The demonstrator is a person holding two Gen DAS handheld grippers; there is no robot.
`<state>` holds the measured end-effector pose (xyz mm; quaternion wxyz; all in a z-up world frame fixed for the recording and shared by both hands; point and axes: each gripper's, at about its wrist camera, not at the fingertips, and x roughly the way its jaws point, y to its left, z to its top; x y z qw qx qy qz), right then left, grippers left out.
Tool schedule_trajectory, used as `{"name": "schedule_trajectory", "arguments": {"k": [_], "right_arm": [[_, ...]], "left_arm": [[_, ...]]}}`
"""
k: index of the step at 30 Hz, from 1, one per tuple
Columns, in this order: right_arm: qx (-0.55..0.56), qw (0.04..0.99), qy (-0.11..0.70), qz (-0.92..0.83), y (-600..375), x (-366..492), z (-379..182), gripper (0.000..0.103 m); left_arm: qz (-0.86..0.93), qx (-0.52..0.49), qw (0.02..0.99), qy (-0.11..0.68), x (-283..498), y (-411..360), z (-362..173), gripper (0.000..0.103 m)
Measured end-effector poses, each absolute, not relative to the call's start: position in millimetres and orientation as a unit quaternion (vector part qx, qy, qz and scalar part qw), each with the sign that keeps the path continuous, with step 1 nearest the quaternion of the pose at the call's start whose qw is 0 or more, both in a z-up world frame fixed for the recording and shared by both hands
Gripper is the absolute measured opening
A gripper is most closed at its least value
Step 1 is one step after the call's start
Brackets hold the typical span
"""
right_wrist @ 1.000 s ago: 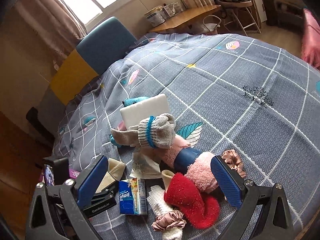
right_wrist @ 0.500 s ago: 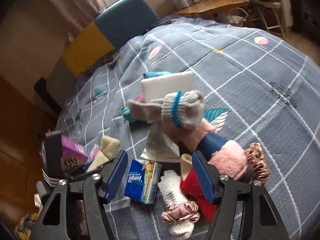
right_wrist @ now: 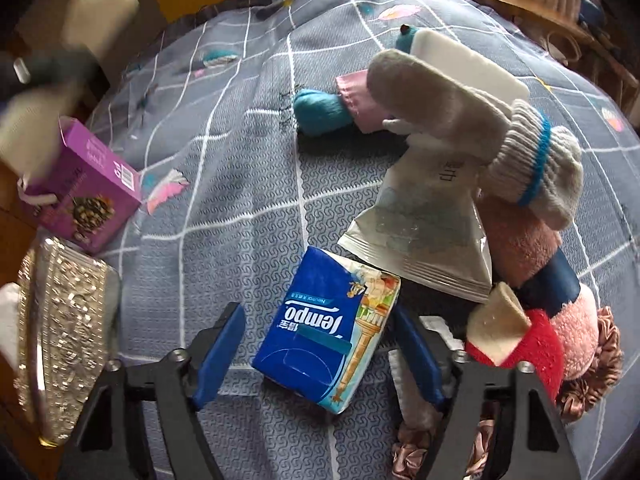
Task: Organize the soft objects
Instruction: 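Carry the cream roll into the gold tray with the left tool while the right grasps the Tempo pack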
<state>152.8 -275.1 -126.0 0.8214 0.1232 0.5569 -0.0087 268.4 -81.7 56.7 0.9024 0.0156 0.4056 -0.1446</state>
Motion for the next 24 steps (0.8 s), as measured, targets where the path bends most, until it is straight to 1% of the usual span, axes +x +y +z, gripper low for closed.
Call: {"name": "schedule_trajectory", "arguments": {"k": [1,4,6,9,13,17,19,22,24], "right_arm": [[0.123,0.821,0.557,-0.008,-275,153,-127,0.062],[0.116,0.824,0.554,-0.006,-276,153,-129,0.061],[0.105,0.826,0.553,-0.004,-274,151,-127,0.060],[0.100,0.827,0.553,-0.004,-273,149,-126,0.061],[0.108,0.826,0.553,-0.003,-272,151,-129,0.060],[0.114,0.824,0.556,-0.004,-275,149,-131,0.060],[0.109,0.825,0.555,-0.006,-273,148,-131,0.060],[0.086,0.829,0.553,-0.011,-266,149,-133,0.060],[0.069,0.832,0.551,-0.013,-262,147,-133,0.060]], "left_arm": [[-0.124,0.006,0.911,0.392,272,-60,66,0.045],[-0.061,-0.019,0.925,0.375,276,6,80,0.045],[-0.018,-0.038,0.926,0.374,274,52,79,0.045],[0.031,-0.066,0.920,0.386,257,118,63,0.045],[0.066,-0.097,0.907,0.403,213,179,31,0.045],[0.080,-0.130,0.898,0.412,158,211,-1,0.046],[0.084,-0.143,0.888,0.429,136,222,-21,0.047],[0.074,-0.168,0.871,0.456,112,226,-51,0.049],[0.069,-0.180,0.863,0.467,104,222,-65,0.052]]}}
